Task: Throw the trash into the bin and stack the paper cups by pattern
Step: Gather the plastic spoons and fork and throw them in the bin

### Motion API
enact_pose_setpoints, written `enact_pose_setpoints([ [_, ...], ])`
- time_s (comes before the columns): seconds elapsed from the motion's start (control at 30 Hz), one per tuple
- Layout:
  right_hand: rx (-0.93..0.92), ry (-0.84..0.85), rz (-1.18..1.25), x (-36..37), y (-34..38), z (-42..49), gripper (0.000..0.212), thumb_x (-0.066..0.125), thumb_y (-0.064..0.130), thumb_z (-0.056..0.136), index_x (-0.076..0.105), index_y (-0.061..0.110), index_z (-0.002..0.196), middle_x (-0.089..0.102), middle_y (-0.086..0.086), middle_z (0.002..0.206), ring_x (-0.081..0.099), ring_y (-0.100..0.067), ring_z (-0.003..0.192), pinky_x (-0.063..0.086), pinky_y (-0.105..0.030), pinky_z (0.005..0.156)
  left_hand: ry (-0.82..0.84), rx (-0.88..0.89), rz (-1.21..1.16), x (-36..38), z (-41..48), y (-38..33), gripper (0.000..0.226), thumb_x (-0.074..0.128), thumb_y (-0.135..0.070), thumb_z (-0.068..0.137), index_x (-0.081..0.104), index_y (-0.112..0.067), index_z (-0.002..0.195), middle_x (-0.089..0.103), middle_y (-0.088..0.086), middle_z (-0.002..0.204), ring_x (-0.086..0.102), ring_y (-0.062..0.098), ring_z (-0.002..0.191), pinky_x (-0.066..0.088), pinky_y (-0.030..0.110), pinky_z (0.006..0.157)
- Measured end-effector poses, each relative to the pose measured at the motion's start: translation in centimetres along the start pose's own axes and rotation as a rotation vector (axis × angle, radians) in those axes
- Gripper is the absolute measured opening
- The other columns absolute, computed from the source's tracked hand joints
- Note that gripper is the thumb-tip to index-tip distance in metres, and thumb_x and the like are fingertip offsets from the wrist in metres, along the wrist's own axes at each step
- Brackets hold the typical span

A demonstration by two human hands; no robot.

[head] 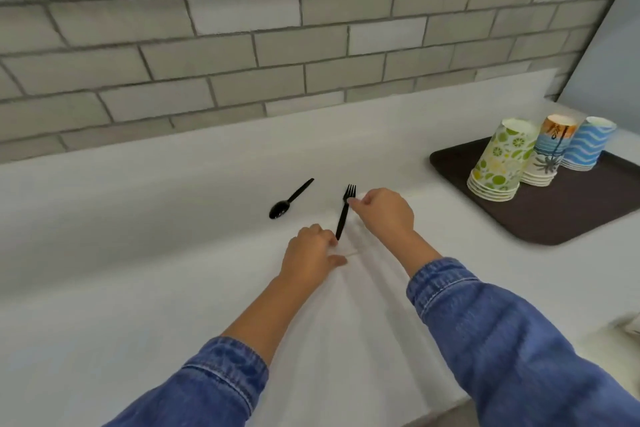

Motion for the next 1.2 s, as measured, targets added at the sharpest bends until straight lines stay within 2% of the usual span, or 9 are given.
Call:
enact_pose_setpoints([
  [0.1, 0.025, 0.128, -0.172, 2.5, 0.3, 2.0, 0.048, 0.048, 0.06, 0.088, 0.051, 0.015, 0.071, 0.054, 0.001, 0.071, 0.054, -0.019, 0.068, 0.032, -0.026, 0.045, 0.011, -0.016, 0.054, 0.5, 0.7, 1.1, 0.033, 0.06, -0.037, 0.088, 0.064, -0.016, 0.114, 0.058, 0.003, 0.108, 0.052, 0.02, 0.105, 0.041, 0.029, 0.087],
  [0.2, 0.019, 0.242, -0.26, 4.5, 0.8, 3.0, 0.041, 0.052, 0.054, 0.088, 0.05, 0.014, 0.076, 0.049, 0.002, 0.067, 0.055, -0.019, 0.071, 0.033, -0.026, 0.045, 0.051, -0.052, 0.127, -0.5, 0.3, 2.8, 0.025, 0.058, -0.034, 0.09, 0.062, -0.017, 0.108, 0.055, -0.001, 0.101, 0.052, 0.018, 0.099, 0.035, 0.025, 0.082],
  [0.3, 0.004, 0.315, -0.244, 5.8, 1.3, 3.7, 0.022, 0.05, 0.032, 0.094, 0.059, 0.012, 0.101, 0.064, -0.004, 0.091, 0.06, -0.022, 0.084, 0.032, -0.026, 0.046, 0.017, -0.139, 0.173, -3.3, -0.4, 5.2, 0.018, 0.057, -0.03, 0.091, 0.058, -0.017, 0.103, 0.055, -0.004, 0.095, 0.051, 0.017, 0.089, 0.03, 0.024, 0.076],
  [0.43, -0.032, 0.403, -0.225, 6.9, 1.9, 4.2, 0.026, 0.049, 0.022, 0.095, 0.058, 0.005, 0.113, 0.064, -0.012, 0.113, 0.061, -0.025, 0.094, 0.03, -0.025, 0.046, -0.156, -0.238, 0.015, -7.7, 1.2, 7.1, 0.018, 0.052, -0.017, 0.094, 0.053, -0.011, 0.111, 0.064, 0.011, 0.098, 0.06, 0.029, 0.09, 0.043, 0.031, 0.071],
  [0.57, -0.106, 0.258, -0.067, 3.6, 1.6, 5.2, 0.024, 0.046, 0.013, 0.096, 0.051, 0.005, 0.117, 0.064, -0.014, 0.107, 0.059, -0.027, 0.089, 0.037, -0.028, 0.057, -0.163, -0.268, -0.027, -9.0, 6.6, 6.8, 0.034, 0.039, -0.005, 0.095, 0.045, -0.011, 0.128, 0.06, 0.012, 0.1, 0.055, 0.027, 0.084, 0.043, 0.03, 0.07],
  [0.7, -0.16, 0.077, 0.068, -1.1, -0.9, 7.0, 0.027, 0.047, 0.013, 0.096, 0.046, 0.009, 0.123, 0.06, -0.013, 0.093, 0.056, -0.029, 0.082, 0.033, -0.026, 0.065, -0.091, -0.315, 0.048, -6.8, 11.5, 6.4, 0.025, 0.038, -0.013, 0.096, 0.045, -0.009, 0.12, 0.059, 0.01, 0.103, 0.057, 0.029, 0.091, 0.04, 0.032, 0.075],
  [0.87, -0.104, 0.23, -0.227, -1.1, -5.6, 9.4, 0.051, 0.071, 0.035, 0.081, 0.053, 0.01, 0.122, 0.059, -0.011, 0.114, 0.057, -0.028, 0.104, 0.038, -0.027, 0.072, 0.059, -0.335, 0.212, -2.9, 14.1, 7.4, 0.045, 0.048, -0.049, 0.091, 0.046, -0.01, 0.114, 0.059, 0.009, 0.11, 0.057, 0.03, 0.101, 0.038, 0.035, 0.082],
  [1.07, -0.119, 0.233, -0.318, -0.1, -6.8, 9.0, 0.037, 0.062, 0.041, 0.087, 0.059, 0.01, 0.107, 0.044, -0.006, 0.096, 0.049, -0.023, 0.086, 0.037, -0.029, 0.071, 0.122, -0.426, 0.223, -1.2, 13.6, 9.9, 0.045, 0.038, -0.048, 0.094, 0.051, -0.013, 0.12, 0.058, 0.008, 0.115, 0.056, 0.032, 0.104, 0.045, 0.04, 0.091],
  [1.2, -0.132, 0.182, -0.276, 0.7, -5.9, 5.9, 0.028, 0.054, 0.04, 0.092, 0.054, 0.013, 0.099, 0.056, -0.008, 0.1, 0.05, -0.022, 0.082, 0.04, -0.03, 0.069, 0.069, -0.372, 0.273, -1.8, 10.3, 9.4, 0.04, 0.035, -0.041, 0.099, 0.044, -0.008, 0.12, 0.053, 0.012, 0.117, 0.053, 0.031, 0.102, 0.044, 0.038, 0.085],
])
Point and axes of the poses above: each hand's wrist, its own z-axis towards the middle knuckle, its own x-axis out of the palm, y = z × x, the point moved 7 cm from there along z, towards the middle knuckle
